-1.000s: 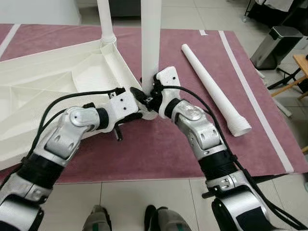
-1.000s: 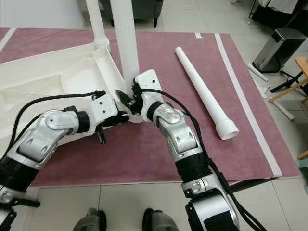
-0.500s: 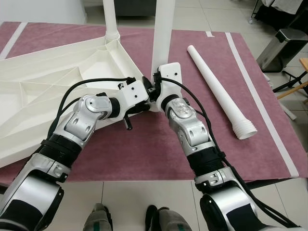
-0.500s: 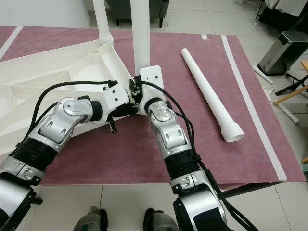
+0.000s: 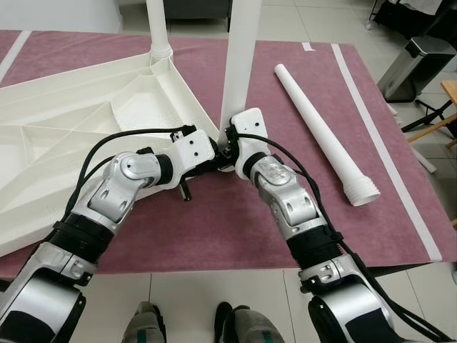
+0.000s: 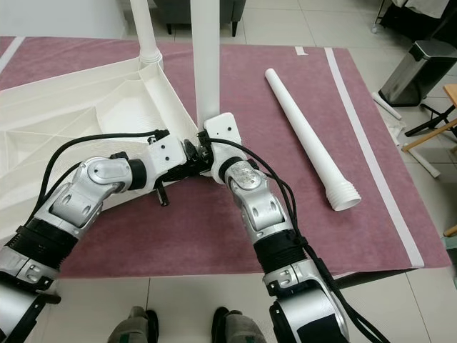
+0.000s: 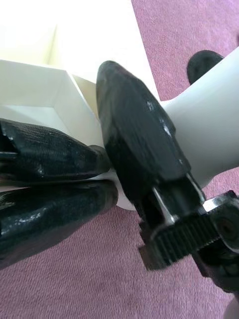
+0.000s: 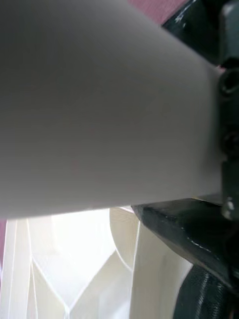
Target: Building children table
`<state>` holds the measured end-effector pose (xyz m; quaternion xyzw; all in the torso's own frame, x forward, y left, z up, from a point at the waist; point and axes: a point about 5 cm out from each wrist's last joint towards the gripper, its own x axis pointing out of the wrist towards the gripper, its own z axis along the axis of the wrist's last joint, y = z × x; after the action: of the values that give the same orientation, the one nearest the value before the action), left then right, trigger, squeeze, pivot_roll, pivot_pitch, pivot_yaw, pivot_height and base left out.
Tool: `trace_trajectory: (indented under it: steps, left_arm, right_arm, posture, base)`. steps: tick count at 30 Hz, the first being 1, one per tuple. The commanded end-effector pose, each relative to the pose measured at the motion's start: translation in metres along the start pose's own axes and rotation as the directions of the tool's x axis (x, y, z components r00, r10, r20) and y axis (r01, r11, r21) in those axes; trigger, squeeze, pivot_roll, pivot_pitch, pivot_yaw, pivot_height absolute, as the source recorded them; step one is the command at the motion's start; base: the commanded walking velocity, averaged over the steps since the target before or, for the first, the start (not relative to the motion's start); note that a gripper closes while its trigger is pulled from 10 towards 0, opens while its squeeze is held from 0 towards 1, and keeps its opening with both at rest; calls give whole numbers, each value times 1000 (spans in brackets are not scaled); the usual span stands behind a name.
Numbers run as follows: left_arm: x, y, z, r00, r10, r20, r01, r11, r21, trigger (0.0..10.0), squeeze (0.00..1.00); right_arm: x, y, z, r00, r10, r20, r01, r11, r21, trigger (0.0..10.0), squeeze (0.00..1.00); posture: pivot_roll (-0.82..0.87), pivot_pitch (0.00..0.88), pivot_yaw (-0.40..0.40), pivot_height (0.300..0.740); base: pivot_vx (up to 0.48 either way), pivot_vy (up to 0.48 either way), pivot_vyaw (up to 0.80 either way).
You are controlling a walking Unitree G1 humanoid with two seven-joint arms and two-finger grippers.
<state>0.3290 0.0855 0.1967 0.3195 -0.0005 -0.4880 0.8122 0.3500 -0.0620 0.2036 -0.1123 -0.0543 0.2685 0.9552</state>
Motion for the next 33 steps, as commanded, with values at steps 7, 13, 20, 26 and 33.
trace_trajectory:
  steps: [7,13,20,26,33]
  left_arm:
    - [-19,-20,25,978,-160,135,143,981,128,0,0]
    - [-39,-36,23,966,-226,125,207,967,149,0,0]
    - [-63,-60,20,940,-324,104,306,939,159,0,0]
    - [-74,-77,17,915,-394,91,377,913,157,0,0]
    - [-81,-88,17,892,-445,81,430,890,152,0,0]
  right_arm:
    - [-17,0,3,972,233,29,-231,971,-65,10000,0]
    - [-29,-5,4,926,376,15,-372,920,-125,10000,0]
    - [-53,3,18,754,651,85,-646,759,-84,10000,0]
    - [-68,7,23,635,764,116,-766,642,-41,10000,0]
    - [-86,15,17,510,856,89,-858,513,-24,5843,0]
  posture:
    - [141,192,-38,740]
    - [146,192,-43,740]
    - [161,188,-58,740]
    - [162,182,-62,740]
    - [156,176,-58,740]
  base:
    - [0,0,0]
    - [0,0,0]
    - [0,0,0]
    - [0,0,0]
    - [0,0,0]
